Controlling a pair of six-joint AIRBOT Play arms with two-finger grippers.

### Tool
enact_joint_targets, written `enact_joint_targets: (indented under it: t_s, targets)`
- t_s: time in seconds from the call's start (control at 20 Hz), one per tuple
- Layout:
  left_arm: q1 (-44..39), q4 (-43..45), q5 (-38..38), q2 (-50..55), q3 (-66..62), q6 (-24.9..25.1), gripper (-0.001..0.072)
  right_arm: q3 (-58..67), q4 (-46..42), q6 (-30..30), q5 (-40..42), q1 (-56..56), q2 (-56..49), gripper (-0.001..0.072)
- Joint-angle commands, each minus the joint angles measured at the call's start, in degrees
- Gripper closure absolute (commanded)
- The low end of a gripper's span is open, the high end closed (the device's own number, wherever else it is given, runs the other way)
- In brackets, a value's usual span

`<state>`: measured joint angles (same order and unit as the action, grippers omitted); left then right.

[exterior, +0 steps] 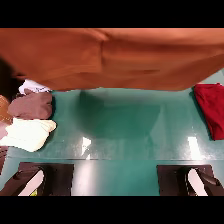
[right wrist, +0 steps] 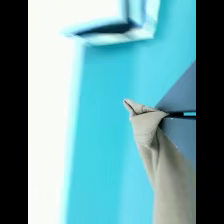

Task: Fold the shirts.

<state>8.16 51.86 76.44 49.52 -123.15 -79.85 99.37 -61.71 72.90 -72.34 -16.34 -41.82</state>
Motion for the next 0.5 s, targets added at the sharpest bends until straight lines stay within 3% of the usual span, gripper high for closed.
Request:
enact_joint_targets:
  t_s: [0.0,0.2,0.45]
  targets:
    - [0.04,-1.66,-2.71,0.07,-12.5,-2.6,0.0684,14.56,-6.84,2.89,-4.15,0.04,-1.81,0.0697]
    - [0.07,-3.67,-2.21,0.37,-9.57,-2.73,0.0684,26.29,-11.8,5.73,-14.29,0.04,-9.11,0.0697]
    - [0.04,-2.99,-1.33,1.77,17.68,-2.16,0.0684,11.54,-9.9,5.66,-17.51,0.55,-16.11,0.0697]
